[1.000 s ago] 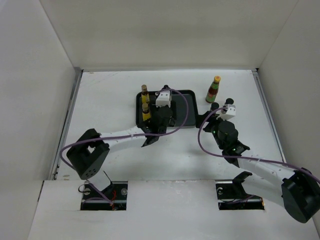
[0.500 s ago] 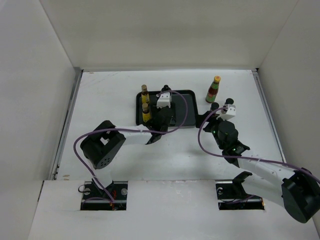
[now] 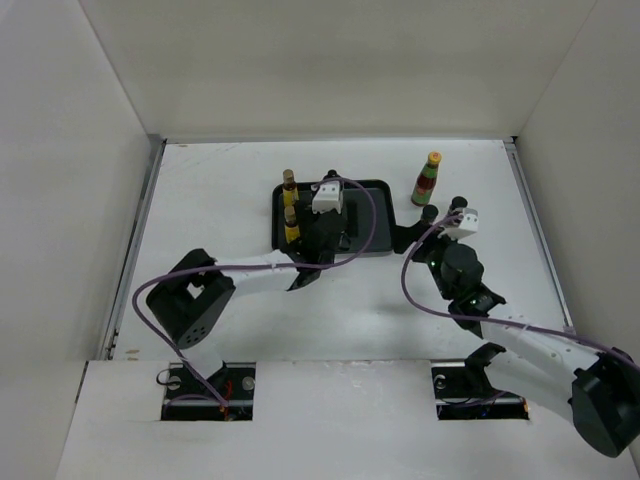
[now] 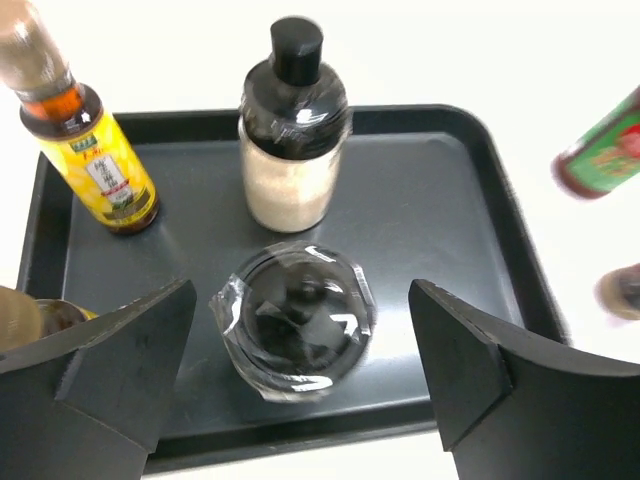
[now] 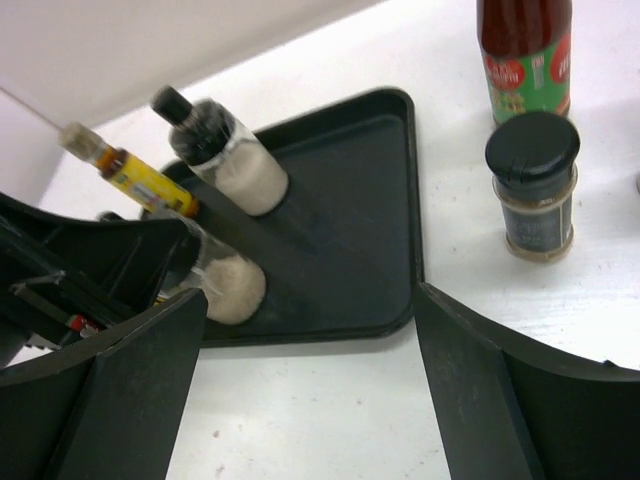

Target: Organize the condiment bottles

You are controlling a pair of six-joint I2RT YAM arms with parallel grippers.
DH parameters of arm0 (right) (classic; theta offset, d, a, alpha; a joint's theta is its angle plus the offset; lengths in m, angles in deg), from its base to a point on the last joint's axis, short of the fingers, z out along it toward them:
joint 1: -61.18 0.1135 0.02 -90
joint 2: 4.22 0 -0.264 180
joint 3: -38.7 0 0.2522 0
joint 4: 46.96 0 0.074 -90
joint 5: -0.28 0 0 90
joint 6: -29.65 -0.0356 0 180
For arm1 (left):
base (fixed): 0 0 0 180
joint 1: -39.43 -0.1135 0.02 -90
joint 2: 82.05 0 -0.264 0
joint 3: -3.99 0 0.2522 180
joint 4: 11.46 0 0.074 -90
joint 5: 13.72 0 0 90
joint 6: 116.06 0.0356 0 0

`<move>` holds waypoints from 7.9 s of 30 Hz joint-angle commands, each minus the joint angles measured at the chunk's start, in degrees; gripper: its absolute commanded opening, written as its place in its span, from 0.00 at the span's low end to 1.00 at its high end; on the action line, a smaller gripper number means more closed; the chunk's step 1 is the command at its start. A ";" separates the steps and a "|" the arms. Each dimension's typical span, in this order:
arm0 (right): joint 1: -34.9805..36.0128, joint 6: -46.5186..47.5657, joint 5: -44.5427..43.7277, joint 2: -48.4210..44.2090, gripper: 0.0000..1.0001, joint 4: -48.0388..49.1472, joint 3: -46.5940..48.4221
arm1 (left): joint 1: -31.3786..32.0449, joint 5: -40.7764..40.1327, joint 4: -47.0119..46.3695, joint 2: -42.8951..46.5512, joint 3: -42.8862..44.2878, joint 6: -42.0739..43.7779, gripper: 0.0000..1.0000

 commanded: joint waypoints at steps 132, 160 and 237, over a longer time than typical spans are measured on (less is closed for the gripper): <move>-28.41 9.35 -2.10 34.51 0.68 -12.68 31.91 | 11.68 -6.38 -33.91 29.38 -41.37 -4.69 0.93; -8.45 12.68 1.67 47.42 0.42 -10.39 50.71 | 11.85 -5.76 -33.73 28.85 -41.11 -4.87 0.93; 2.52 15.94 -8.08 21.67 0.35 -7.67 36.13 | 10.79 -8.92 -33.29 33.59 -41.81 -3.02 1.00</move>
